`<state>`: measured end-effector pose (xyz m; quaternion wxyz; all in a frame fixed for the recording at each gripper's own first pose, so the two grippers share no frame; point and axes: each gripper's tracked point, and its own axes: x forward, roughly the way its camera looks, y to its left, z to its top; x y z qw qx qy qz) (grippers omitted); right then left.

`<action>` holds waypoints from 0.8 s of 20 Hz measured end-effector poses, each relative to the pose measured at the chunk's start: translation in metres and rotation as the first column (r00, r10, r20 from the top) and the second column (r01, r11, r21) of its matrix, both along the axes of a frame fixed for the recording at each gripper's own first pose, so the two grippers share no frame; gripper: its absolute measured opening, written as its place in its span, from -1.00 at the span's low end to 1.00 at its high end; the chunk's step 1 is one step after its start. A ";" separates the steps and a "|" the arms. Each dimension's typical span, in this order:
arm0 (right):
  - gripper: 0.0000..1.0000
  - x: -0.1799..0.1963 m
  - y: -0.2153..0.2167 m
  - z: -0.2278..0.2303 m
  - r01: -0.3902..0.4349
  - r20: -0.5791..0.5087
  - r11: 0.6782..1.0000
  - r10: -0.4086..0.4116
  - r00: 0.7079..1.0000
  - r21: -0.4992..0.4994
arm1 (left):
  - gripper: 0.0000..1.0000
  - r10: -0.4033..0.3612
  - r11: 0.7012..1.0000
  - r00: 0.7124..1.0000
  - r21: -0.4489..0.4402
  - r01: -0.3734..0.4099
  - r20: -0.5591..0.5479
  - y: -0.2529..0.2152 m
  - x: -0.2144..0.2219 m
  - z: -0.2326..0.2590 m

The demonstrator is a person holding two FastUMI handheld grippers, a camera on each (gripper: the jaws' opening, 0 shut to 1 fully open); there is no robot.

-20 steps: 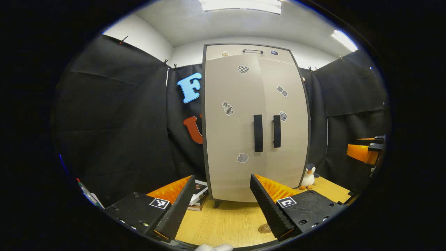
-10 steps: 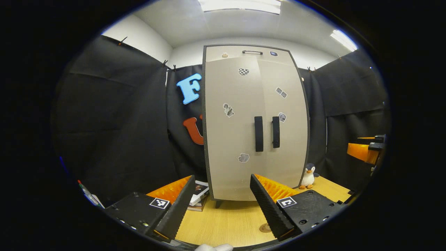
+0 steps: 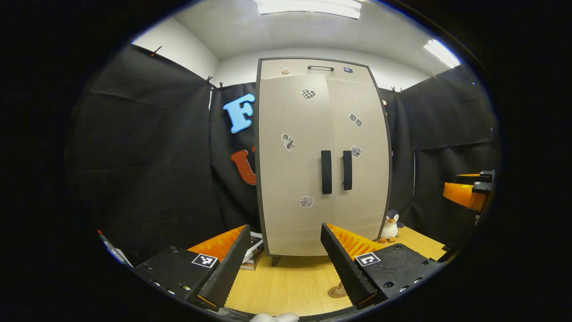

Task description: Grasp the bottle in the cabinet with the left hand and place it on the coaster, then close the right door with the right hand and the left door with the left hand.

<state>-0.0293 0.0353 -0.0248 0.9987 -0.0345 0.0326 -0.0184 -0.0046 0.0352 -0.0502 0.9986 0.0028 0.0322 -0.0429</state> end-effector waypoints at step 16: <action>0.63 0.004 -0.011 -0.008 -0.005 0.000 1.000 0.005 1.000 0.022 | 0.91 -0.016 1.000 1.000 0.021 0.016 0.004 -0.016 0.005 0.002</action>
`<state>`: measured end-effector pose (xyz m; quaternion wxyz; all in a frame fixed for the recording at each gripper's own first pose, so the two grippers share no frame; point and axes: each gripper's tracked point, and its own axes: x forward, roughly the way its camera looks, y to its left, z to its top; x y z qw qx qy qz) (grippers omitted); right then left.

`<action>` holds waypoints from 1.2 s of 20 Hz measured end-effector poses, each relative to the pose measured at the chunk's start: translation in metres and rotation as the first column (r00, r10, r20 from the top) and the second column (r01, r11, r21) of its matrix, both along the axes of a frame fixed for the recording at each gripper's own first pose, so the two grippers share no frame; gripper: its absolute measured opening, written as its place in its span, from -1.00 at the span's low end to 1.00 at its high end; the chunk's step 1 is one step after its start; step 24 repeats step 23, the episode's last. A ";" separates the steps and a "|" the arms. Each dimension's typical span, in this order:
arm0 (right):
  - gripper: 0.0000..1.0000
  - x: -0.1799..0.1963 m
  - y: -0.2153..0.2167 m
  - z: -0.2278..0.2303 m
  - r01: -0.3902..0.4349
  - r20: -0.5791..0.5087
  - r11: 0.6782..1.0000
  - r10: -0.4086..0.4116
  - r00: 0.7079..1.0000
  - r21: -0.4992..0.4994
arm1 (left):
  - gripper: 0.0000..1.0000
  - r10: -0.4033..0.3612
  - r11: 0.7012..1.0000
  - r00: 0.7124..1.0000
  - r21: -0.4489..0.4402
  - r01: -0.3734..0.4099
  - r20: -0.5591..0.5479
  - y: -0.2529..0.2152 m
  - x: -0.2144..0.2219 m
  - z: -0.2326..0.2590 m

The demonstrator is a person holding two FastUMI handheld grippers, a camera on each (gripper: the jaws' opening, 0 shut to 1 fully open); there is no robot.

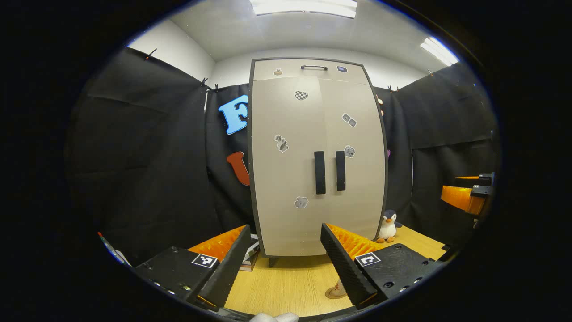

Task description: Grasp the bottle in the cabinet with the left hand and place it on the coaster, then close the right door with the right hand and the left door with the left hand.

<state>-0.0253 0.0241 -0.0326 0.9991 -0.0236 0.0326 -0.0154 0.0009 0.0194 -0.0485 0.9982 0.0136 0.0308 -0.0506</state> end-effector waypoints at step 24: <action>0.63 0.019 0.039 0.008 -0.094 -0.015 0.996 0.094 0.995 -0.008 | 0.92 0.055 0.998 0.998 -0.011 -0.055 -0.034 0.028 -0.014 -0.006</action>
